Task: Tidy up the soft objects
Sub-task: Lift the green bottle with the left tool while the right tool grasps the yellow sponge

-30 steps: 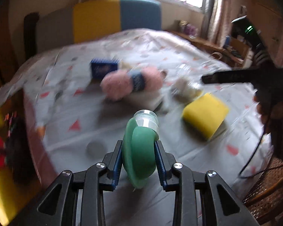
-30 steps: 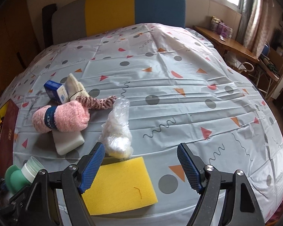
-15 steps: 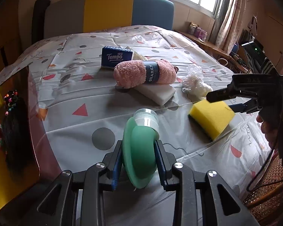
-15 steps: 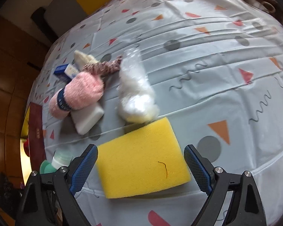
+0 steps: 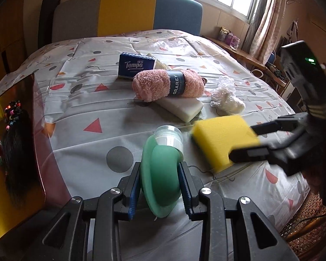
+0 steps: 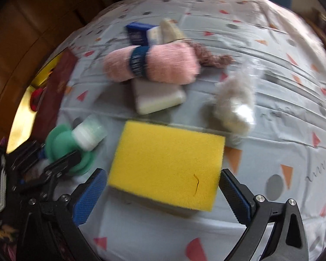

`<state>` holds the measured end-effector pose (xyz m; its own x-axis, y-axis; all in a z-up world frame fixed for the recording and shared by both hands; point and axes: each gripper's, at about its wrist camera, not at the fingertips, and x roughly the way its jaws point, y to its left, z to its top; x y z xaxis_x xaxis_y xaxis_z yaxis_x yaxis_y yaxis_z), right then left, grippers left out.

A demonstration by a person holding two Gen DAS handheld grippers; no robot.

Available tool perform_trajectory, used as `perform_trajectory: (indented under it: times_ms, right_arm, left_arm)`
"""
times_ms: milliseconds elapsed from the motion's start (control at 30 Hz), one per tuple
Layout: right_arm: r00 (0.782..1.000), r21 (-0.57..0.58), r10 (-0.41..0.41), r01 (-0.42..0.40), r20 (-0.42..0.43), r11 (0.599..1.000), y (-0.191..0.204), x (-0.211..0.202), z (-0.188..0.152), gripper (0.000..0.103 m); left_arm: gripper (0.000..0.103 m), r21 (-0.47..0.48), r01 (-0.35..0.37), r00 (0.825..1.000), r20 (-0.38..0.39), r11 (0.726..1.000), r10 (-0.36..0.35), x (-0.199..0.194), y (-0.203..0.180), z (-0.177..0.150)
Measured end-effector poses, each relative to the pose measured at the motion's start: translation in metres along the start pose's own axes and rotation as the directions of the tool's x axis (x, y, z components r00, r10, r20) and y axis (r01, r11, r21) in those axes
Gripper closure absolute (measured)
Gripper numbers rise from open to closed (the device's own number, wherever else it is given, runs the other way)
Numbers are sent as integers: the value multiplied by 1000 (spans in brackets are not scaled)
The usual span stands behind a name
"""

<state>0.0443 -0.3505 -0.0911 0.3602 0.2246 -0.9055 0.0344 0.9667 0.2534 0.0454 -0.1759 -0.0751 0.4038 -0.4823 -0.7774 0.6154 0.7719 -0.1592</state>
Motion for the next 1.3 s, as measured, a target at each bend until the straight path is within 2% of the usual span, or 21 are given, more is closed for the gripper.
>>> perform_trajectory:
  times_ms: [100, 167, 300, 433, 533, 600, 667, 733, 800, 1033, 1167, 1300]
  right_arm:
    - [995, -48, 95, -96, -32, 994, 15, -2, -2, 0]
    - [994, -79, 104, -107, -36, 991, 20, -9, -2, 0]
    - [999, -213, -30, 27, -15, 977, 27, -23, -3, 0]
    - [988, -430, -149, 125, -24, 894, 49, -11, 2, 0]
    - [978, -513, -206, 168, -18, 842, 58, 6, 12, 0]
    - [977, -541, -213, 173, -12, 823, 63, 18, 21, 0]
    - [976, -549, -214, 162, -32, 820, 66, 33, 27, 1]
    - [978, -537, -199, 135, -62, 833, 64, 42, 25, 17]
    - [984, -512, -176, 133, -36, 849, 62, 42, 24, 20]
    - [980, -409, -194, 194, 42, 892, 56, 39, 11, 22]
    - [966, -371, -237, 257, 100, 892, 58, 36, 7, 24]
    - [965, -368, -242, 263, 104, 892, 62, 38, 6, 23]
  left_arm:
    - [70, -16, 12, 1000, -6, 1000, -12, -2, 3, 0]
    - [70, -17, 16, 1000, -7, 1000, -16, -3, 4, -1]
    - [70, -20, 22, 1000, -2, 1000, -22, -4, 5, -2]
    - [70, -23, 24, 1000, -1, 999, -24, -5, 5, -2]
    - [70, -13, 20, 1000, 0, 1000, -20, -6, 5, -2]
    - [71, -5, 16, 1000, 3, 1000, -16, -8, 4, -3]
    - [71, 1, 13, 1000, 5, 1000, -13, -10, 3, -3]
    - [71, 4, 10, 1000, 7, 1000, -10, -13, 4, -4]
    - [71, 3, 8, 1000, 10, 1000, -8, -15, 4, -5]
    - [71, 16, -6, 999, 47, 1000, 5, -34, 0, -5]
    - [71, 8, -8, 997, 81, 1000, 7, -54, 2, -3]
    - [71, -7, 9, 991, 130, 1000, -8, -79, 5, 0]
